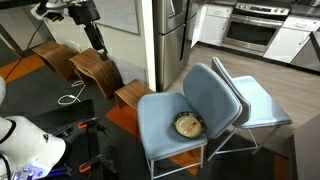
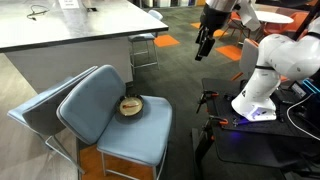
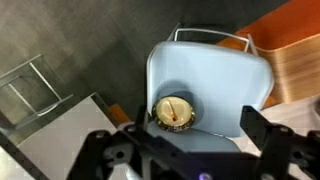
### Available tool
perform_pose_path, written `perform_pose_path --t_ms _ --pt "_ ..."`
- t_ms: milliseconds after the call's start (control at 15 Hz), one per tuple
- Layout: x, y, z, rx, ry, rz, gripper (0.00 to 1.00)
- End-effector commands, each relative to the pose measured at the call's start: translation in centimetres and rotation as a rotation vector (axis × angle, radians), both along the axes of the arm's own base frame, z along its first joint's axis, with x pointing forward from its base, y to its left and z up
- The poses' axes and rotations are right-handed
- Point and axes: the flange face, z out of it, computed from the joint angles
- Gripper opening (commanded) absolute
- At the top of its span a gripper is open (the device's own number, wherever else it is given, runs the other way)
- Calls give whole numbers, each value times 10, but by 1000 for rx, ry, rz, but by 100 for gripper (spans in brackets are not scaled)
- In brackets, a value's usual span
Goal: Remove the marker from the bowl and place it on the seat
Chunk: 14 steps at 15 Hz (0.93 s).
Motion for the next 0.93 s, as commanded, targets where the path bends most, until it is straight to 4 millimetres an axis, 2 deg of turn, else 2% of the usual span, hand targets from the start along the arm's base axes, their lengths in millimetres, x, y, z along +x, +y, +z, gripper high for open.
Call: perform_pose_path --t_ms 0,267,600,867 --pt "29 -9 -6 1 6 65 100" --pt "93 -39 -43 36 50 132 100" --pt "185 -71 -129 56 114 247 100" --pt "243 -78 -198 70 157 333 100"
